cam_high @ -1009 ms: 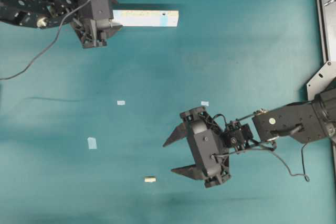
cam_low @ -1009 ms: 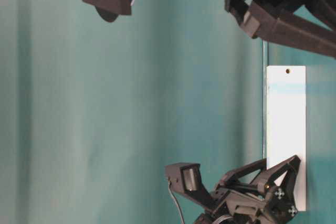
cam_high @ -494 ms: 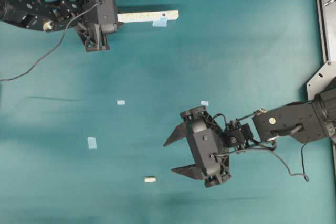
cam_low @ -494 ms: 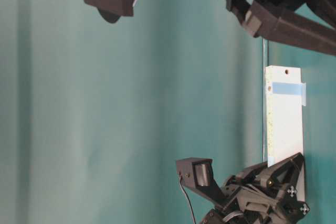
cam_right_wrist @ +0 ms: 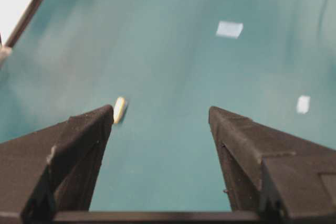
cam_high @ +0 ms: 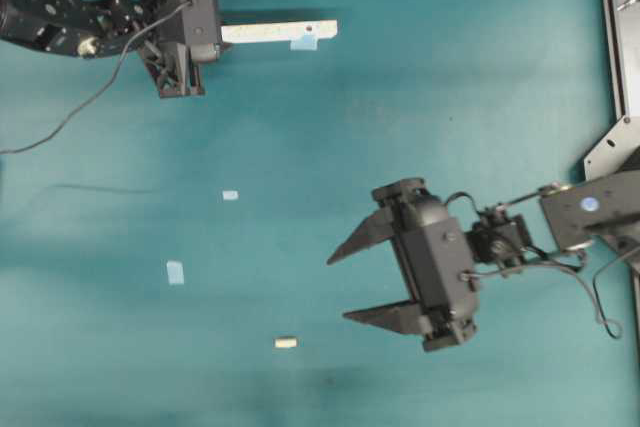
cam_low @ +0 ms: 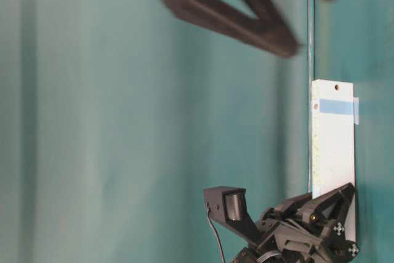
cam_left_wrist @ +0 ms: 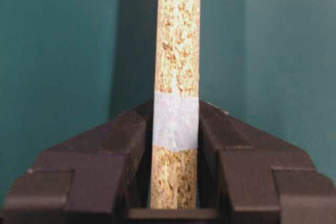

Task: Move the wooden board into place and insert the rod into its hole.
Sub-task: 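Lift the board with the left gripper and carry it toward the center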

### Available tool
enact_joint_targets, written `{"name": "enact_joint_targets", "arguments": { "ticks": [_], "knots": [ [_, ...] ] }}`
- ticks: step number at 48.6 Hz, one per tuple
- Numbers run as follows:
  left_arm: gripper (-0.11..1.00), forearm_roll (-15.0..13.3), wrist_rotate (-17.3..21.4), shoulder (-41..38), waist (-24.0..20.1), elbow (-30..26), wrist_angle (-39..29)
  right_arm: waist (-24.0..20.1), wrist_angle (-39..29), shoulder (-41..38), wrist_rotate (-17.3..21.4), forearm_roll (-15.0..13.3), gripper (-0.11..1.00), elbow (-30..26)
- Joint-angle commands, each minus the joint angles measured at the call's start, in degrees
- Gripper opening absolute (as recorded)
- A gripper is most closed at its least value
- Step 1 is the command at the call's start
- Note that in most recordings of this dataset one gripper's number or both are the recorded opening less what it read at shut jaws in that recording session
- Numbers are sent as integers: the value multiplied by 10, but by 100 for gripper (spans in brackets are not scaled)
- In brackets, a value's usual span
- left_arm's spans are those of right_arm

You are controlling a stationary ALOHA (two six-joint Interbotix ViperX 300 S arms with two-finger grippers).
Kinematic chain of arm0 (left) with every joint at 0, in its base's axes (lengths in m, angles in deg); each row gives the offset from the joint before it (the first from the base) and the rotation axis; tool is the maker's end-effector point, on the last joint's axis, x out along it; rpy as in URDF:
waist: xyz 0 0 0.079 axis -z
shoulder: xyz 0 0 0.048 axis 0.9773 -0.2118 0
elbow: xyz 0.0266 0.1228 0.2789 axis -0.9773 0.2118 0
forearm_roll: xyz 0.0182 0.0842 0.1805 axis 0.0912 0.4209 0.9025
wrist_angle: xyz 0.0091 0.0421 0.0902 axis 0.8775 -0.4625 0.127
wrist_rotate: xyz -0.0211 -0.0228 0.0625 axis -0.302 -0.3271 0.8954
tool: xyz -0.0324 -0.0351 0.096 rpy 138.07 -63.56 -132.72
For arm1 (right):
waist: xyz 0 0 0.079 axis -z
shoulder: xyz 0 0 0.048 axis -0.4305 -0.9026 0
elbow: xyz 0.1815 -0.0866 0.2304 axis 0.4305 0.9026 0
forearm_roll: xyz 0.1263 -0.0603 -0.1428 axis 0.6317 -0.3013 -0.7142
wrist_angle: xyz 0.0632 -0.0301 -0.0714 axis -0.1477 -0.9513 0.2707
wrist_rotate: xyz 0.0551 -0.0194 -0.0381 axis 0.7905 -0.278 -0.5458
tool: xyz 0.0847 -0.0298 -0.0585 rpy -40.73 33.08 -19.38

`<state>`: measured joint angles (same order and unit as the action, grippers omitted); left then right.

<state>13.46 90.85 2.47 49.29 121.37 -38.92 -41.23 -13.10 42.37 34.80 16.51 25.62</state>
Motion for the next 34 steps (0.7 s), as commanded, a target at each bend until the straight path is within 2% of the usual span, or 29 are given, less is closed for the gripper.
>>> {"name": "enact_joint_targets", "arguments": {
  "ticks": [1, 8, 15, 26, 34],
  "knots": [
    [21, 1, -2, 22, 9, -8, 1, 10, 6, 23, 1, 0, 80, -15],
    [21, 0, -10, 23, 30, -15, 1, 15, 24, 23, 1, 0, 80, -23],
    [21, 0, -36, 25, 55, -22, -8, 19, 29, 23, 1, 0, 80, -23],
    [21, -1, -120, 64, 122, -54, -34, 27, 37, 23, 1, 0, 80, -24],
    [21, 0, -182, 52, 156, -82, -36, 30, 41, 23, 0, 0, 80, -24]
  ]
}}
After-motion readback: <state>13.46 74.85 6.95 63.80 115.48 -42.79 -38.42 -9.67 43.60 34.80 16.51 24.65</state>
